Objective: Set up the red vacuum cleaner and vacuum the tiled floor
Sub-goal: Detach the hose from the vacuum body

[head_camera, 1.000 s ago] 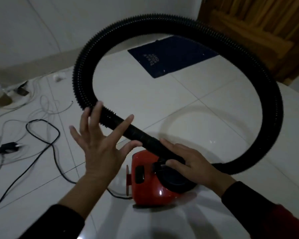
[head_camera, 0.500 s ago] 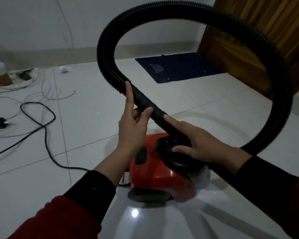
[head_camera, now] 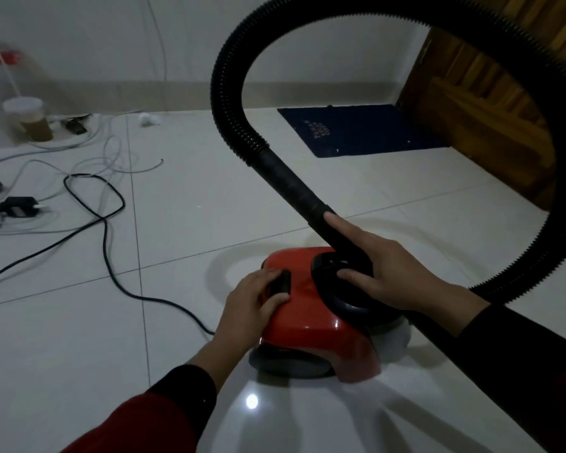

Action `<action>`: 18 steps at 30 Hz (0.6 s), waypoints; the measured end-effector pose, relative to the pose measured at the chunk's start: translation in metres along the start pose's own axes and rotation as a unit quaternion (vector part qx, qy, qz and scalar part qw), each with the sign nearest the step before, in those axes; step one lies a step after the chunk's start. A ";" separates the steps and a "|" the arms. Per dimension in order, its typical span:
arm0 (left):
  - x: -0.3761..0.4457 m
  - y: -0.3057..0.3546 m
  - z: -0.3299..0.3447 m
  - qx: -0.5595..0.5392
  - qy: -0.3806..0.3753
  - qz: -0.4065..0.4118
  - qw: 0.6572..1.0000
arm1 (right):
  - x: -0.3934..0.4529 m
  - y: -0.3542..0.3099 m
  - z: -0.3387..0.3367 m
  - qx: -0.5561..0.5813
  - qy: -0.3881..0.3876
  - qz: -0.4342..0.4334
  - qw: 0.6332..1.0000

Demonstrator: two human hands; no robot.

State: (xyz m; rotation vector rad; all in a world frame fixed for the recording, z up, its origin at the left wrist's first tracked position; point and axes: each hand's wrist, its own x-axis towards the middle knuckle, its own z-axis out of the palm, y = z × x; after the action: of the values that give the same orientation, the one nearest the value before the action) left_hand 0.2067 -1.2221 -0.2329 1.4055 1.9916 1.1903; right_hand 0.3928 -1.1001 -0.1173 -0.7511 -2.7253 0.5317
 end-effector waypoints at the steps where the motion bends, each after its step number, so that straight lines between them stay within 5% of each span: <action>1: -0.002 -0.002 0.001 -0.003 0.020 0.000 1.000 | 0.001 0.000 0.000 -0.001 -0.001 -0.001 1.000; 11: -0.002 -0.004 0.007 0.185 0.093 0.138 0.969 | 0.002 -0.006 0.002 0.006 0.000 0.003 1.000; 18: -0.001 -0.008 0.008 0.288 0.098 0.163 0.939 | 0.003 -0.006 0.003 0.011 -0.005 0.002 1.000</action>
State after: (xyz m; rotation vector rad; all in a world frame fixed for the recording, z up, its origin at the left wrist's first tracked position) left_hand 0.2087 -1.2211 -0.2438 2.0324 2.4462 0.9328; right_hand 0.3871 -1.1040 -0.1172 -0.7504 -2.7227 0.5683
